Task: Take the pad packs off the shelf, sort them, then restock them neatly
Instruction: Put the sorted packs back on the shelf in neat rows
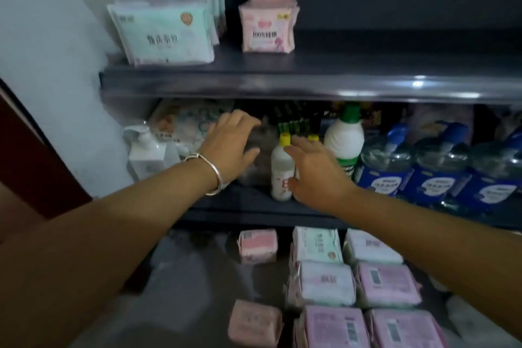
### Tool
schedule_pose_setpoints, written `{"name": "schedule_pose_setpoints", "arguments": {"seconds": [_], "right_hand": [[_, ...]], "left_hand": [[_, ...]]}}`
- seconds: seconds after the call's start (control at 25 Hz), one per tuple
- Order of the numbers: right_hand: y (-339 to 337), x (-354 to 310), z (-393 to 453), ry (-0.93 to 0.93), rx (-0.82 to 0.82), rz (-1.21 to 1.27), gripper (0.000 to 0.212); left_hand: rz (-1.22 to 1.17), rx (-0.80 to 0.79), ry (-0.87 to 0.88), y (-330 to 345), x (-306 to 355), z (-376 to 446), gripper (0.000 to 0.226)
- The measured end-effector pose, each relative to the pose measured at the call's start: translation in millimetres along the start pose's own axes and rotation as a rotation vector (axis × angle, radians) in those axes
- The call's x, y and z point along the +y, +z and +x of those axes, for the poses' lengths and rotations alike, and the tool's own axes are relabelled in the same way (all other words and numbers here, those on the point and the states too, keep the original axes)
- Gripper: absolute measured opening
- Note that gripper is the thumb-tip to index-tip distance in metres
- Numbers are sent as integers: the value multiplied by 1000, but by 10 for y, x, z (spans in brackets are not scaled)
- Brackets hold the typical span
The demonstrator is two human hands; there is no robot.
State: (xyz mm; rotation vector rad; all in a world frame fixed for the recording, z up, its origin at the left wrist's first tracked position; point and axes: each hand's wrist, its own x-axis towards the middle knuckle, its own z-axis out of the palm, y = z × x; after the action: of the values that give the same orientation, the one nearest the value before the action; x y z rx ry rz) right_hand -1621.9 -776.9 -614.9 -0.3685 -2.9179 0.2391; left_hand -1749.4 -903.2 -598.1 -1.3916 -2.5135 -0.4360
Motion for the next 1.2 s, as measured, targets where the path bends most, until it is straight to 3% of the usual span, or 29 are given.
{"name": "schedule_pose_setpoints", "arguments": {"seconds": [0.28,0.52,0.76,0.88,1.0,1.08,1.2], "right_hand": [[1439,87,-235,-38,-463,102,40],[2391,14,40,-64,-701,28,55],[2947,61,254,-10,-699,-153,90],[3097,37,307,-40,-631,-314,84],[3149,-3,316,-105,-560,-466,63],[3178,-11,297,-93,-545,-462,54],[3149,-27,235,-23,-567,-333,60]], "left_hand": [[38,-487,-5,1215,-231,-694,59],[-22,-664,-55,2018,-511,-996,63],[-59,-724,-93,2440,-712,-1261,65],[-111,-722,-99,2554,-765,-1365,65],[-173,-726,-91,2609,-769,-1442,67],[-194,-746,-59,2620,-747,-1490,70],[-160,-830,55,2622,-667,-1582,81]]}}
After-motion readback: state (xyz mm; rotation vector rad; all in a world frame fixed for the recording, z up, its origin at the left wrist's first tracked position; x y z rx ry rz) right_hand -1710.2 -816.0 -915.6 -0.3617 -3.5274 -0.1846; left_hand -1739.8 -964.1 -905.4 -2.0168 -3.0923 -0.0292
